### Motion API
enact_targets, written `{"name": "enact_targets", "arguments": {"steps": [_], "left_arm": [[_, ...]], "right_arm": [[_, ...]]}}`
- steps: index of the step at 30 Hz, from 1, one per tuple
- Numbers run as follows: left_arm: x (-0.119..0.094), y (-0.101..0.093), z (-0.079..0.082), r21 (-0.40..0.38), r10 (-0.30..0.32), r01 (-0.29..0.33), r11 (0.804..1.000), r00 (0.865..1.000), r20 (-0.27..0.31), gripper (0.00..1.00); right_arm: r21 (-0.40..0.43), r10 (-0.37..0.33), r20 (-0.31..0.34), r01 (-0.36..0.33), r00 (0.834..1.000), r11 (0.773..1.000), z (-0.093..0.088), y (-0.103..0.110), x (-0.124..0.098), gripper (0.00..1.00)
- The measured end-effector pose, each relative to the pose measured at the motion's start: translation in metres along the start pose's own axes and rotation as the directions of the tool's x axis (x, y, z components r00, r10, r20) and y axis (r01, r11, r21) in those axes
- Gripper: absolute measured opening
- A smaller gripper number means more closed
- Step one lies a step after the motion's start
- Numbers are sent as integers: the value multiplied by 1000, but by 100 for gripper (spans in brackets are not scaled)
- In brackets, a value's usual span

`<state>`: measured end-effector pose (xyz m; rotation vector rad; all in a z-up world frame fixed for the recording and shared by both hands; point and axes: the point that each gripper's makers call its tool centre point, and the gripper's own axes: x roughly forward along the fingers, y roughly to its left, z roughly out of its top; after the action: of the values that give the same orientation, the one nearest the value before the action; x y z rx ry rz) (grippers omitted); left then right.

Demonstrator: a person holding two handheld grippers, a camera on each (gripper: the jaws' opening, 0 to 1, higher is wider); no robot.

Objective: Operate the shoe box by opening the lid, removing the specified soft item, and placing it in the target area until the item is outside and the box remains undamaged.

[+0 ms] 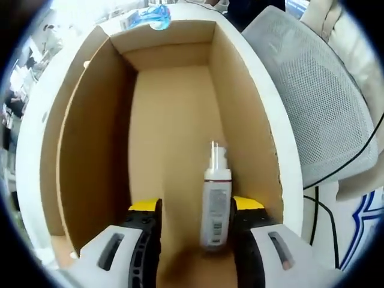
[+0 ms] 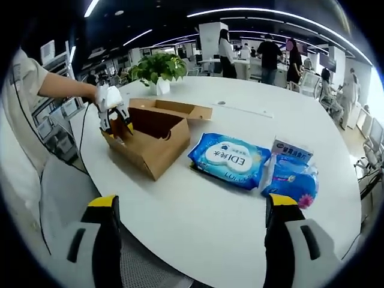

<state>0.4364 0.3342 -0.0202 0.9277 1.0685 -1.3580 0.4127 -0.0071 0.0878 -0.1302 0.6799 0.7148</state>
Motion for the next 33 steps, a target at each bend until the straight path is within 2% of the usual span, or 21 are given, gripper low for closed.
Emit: {"name": "enact_targets", "arguments": {"steps": [11,19,28,33], "left_arm": [[10,-7,-4,9,-14,14,1000,1000,-24,22],[7,2,-2,24,33,-33,999,999,-16,20],[-4,15,5,-25,94,-94,995,995,13,18],[-12,14,11,-48,107,-106,993,994,28,18]], "right_arm": [[-13,-7,27,7,1000,1000,7,1,0,93],[-23,-13,68,15,998,1000,14,1,-3,90],[-59,-1,109,7,994,998,22,5,-5,89],[-65,15,119,-8,993,998,26,8,-5,87]]}}
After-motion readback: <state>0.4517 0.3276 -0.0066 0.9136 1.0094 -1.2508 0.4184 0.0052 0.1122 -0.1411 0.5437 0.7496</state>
